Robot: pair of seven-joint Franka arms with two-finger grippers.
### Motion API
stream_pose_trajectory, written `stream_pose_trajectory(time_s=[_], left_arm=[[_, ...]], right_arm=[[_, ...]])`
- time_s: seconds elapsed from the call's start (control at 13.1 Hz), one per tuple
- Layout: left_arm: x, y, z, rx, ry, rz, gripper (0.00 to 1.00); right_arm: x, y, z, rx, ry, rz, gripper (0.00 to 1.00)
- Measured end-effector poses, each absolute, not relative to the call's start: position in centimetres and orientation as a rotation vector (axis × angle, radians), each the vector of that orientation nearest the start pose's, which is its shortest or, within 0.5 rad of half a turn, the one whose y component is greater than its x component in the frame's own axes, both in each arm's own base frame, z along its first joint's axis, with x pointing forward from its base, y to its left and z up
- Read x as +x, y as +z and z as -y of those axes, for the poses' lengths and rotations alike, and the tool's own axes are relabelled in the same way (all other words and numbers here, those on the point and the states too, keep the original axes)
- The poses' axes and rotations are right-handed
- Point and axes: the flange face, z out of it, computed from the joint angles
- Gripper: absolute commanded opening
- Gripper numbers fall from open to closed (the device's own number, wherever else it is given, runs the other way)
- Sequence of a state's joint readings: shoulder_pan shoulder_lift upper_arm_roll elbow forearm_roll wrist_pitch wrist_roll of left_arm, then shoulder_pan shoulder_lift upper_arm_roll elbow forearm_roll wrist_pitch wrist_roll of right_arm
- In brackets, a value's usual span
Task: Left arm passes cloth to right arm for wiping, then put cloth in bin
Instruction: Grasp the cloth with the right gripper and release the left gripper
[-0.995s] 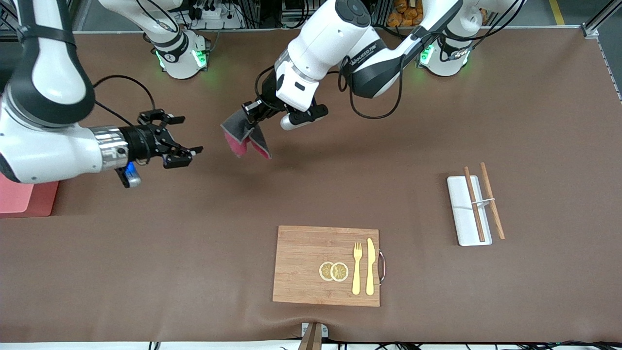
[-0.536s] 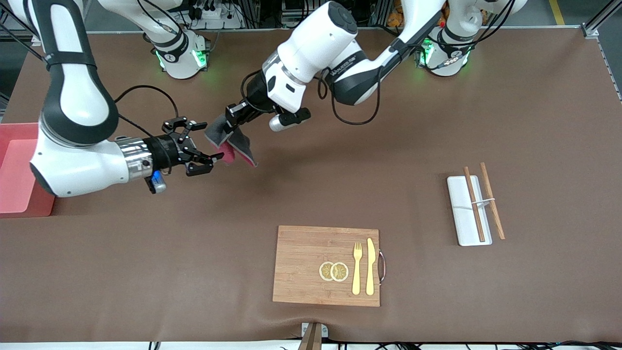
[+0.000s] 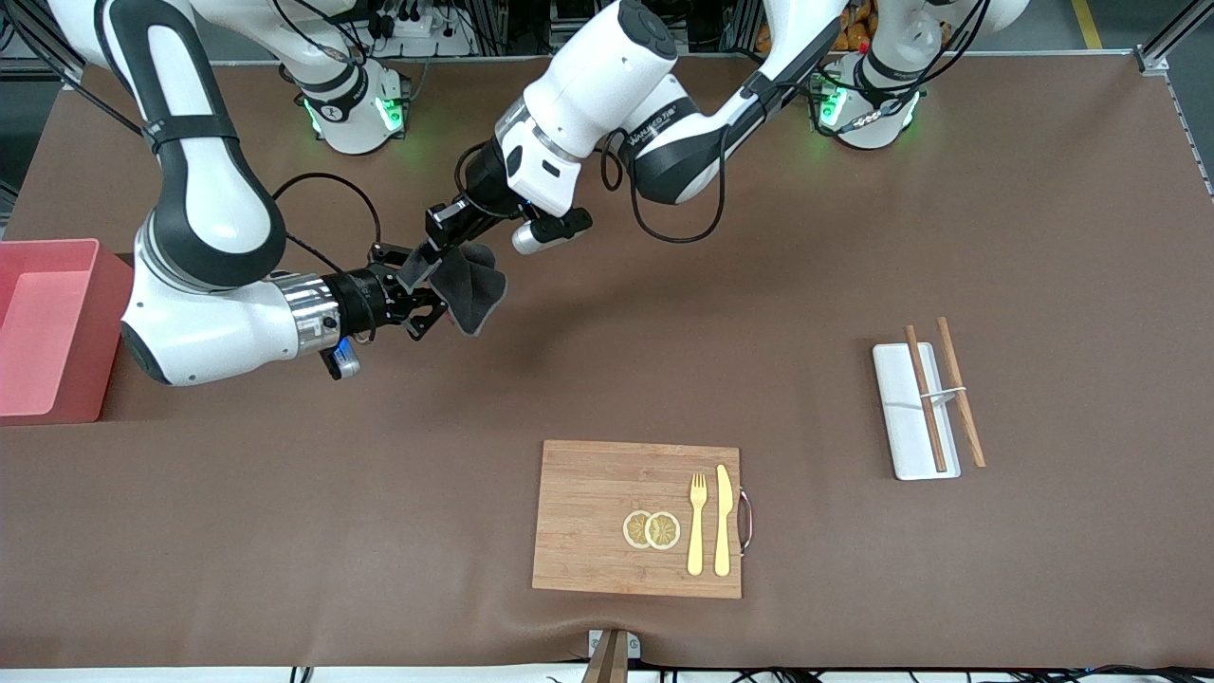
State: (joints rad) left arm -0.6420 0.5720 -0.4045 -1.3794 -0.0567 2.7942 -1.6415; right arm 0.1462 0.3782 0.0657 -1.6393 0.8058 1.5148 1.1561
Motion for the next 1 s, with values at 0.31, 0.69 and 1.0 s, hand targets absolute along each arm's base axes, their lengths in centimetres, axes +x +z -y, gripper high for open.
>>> stream_pose_trajectory(time_s=[0.31,0.69,1.0], left_arm=[[45.8,51.5,60.8,2.071,-0.019,-0.889,1.0],[48.2,57.3,55.4,2.196,0.017,-0.971,1.0],[50.7,62.9,46.7,2.34,0.096,-1.046,1.0]], right_arm=[[58.8,39.8,-19.5,-2.252,1.132,-1.184,0.0],[61.0,36.2,-19.5,-2.674,0.647,-0.864,0.0],[62.3,29.6,-18.8,-2.766,0.408,-0.634,0.0]])
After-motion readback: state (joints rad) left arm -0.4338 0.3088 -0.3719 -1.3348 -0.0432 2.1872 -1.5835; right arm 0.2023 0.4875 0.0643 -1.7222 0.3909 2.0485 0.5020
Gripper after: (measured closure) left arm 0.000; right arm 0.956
